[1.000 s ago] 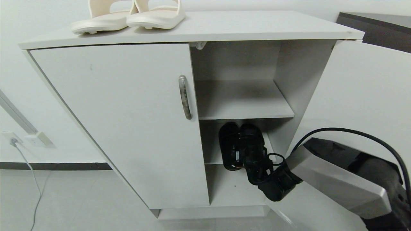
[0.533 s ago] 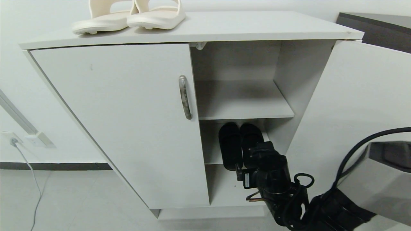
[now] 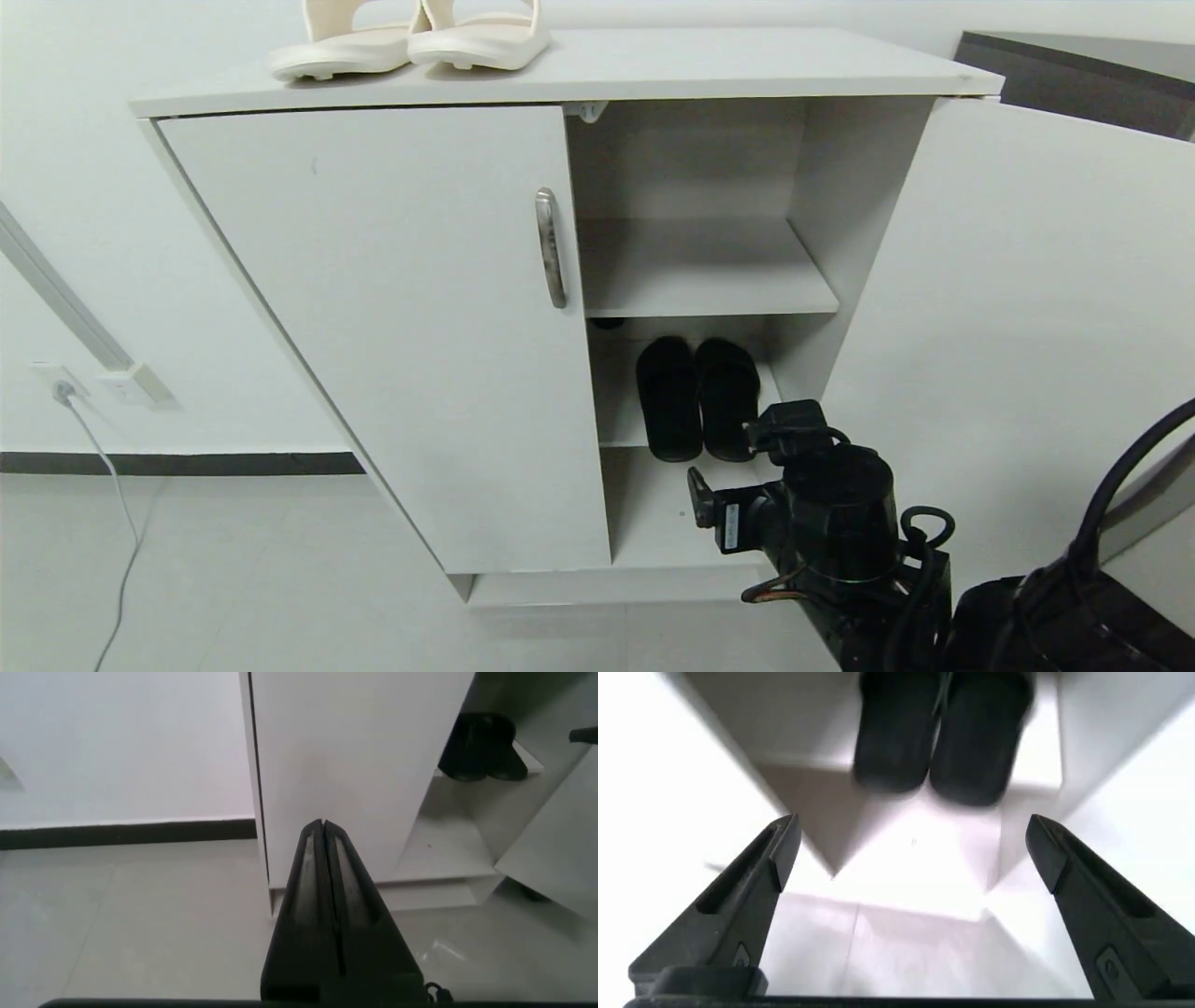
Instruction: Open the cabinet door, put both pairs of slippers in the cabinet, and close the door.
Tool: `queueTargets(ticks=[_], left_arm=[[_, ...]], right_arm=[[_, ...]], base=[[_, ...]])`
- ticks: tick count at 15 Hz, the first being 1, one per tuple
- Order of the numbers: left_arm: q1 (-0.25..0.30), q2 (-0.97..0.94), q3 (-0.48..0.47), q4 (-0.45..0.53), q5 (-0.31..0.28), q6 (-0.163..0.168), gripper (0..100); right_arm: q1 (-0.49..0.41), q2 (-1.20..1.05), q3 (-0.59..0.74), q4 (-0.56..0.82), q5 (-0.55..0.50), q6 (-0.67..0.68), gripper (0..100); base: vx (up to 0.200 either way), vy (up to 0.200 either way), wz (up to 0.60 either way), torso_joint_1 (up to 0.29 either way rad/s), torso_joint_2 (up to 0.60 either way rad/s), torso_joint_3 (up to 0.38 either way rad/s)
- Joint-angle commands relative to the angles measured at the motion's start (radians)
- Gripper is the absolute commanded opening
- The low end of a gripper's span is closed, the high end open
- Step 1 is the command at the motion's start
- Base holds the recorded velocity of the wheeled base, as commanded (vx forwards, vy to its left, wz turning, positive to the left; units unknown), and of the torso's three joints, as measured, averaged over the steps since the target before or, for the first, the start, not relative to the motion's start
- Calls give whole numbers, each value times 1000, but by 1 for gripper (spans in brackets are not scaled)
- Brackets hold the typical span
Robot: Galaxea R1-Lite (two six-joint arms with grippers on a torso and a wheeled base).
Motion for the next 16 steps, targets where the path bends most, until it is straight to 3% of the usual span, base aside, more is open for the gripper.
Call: queueTargets(ticks=[1, 16], left_arm=[[1, 1, 0, -1, 0, 0, 0], [1, 1, 0, -1, -1, 1, 0]], right_arm=[[5, -3, 1, -1, 0, -1, 100], [17, -30, 15, -3, -6, -17, 100]], base=[[-200, 0, 0, 7, -2, 12], [0, 0, 0, 0, 0, 6]])
